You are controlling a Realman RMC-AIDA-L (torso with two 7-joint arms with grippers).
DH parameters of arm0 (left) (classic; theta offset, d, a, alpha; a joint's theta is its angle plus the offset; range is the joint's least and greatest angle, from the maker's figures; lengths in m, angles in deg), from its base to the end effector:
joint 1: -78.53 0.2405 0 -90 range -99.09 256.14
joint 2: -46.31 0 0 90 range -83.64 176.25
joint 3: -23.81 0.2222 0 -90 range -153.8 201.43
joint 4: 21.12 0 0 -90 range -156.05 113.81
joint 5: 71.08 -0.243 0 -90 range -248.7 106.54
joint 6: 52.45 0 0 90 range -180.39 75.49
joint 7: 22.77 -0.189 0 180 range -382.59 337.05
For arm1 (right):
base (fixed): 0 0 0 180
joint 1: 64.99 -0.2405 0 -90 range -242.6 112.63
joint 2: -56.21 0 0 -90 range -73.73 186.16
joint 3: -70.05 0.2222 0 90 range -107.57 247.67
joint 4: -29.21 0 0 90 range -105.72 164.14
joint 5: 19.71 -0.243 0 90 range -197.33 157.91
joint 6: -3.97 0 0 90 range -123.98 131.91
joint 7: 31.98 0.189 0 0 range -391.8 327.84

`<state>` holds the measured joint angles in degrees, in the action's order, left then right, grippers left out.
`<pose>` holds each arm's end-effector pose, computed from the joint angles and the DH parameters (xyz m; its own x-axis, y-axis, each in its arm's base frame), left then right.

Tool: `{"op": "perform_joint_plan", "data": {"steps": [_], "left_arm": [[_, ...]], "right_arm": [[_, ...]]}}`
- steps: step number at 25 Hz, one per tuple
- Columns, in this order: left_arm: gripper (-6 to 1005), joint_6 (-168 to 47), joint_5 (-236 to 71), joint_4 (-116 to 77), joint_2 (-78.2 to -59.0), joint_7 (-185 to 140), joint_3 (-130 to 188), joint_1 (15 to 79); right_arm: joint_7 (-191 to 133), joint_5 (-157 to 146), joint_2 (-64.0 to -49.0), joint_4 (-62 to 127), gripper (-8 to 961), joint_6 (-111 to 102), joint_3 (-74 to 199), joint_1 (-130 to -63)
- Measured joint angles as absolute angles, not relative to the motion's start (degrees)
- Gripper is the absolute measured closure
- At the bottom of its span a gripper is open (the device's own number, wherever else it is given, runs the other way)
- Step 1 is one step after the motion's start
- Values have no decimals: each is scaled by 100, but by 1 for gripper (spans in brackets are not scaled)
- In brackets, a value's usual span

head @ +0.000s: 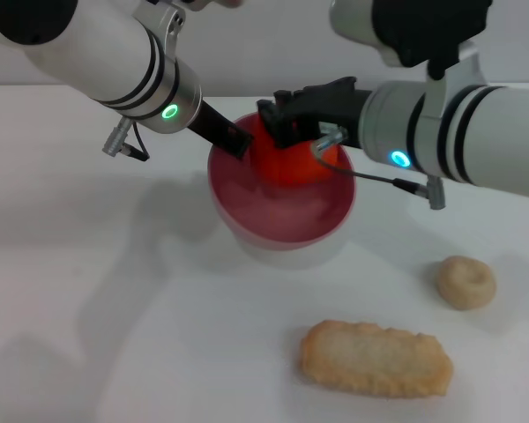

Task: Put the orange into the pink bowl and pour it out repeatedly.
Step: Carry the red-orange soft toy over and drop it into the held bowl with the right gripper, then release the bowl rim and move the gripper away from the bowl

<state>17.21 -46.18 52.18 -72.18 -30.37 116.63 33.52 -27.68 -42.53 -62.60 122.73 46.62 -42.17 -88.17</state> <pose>-0.0860 0.4332 -0.0575 0.7657 0.6429 0.0198 0.5153 -0.5947 -0.6171 0.0353 0.3860 -0.0811 0.7987 -0.4425 -0.4077 -0.6015 -0.6029 -0.5241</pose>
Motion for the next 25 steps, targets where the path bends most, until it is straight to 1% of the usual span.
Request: {"op": "perform_joint_plan", "data": {"steps": [3,8,14,20,25], "left_arm": [[792,1684,-4617,5204,-7217,-3039,11695,3352],[790,1644,-4613,5140,-7210,-3043,11695,3352],[789,1663,-4614,4966,-7208,-3050,11690,3354],[787,1758,-4581,4774,-7208,-3051,11676,3355],[786,1658,-4445,4485,-7212,-3051,11689,3348]], "right_arm": [[-2772,-4230,-6260,12316,819,4644,-4317,-8838],[-2804,-4192,-6264,12352,593,4594,-4314,-8826],[-2564,-3355,-6279,12756,381,4586,-4077,-8486],[-2391,-2679,-6305,13104,380,4776,-3458,-7904],[-2393,-2664,-6303,13006,380,4779,-3336,-7811]]}}
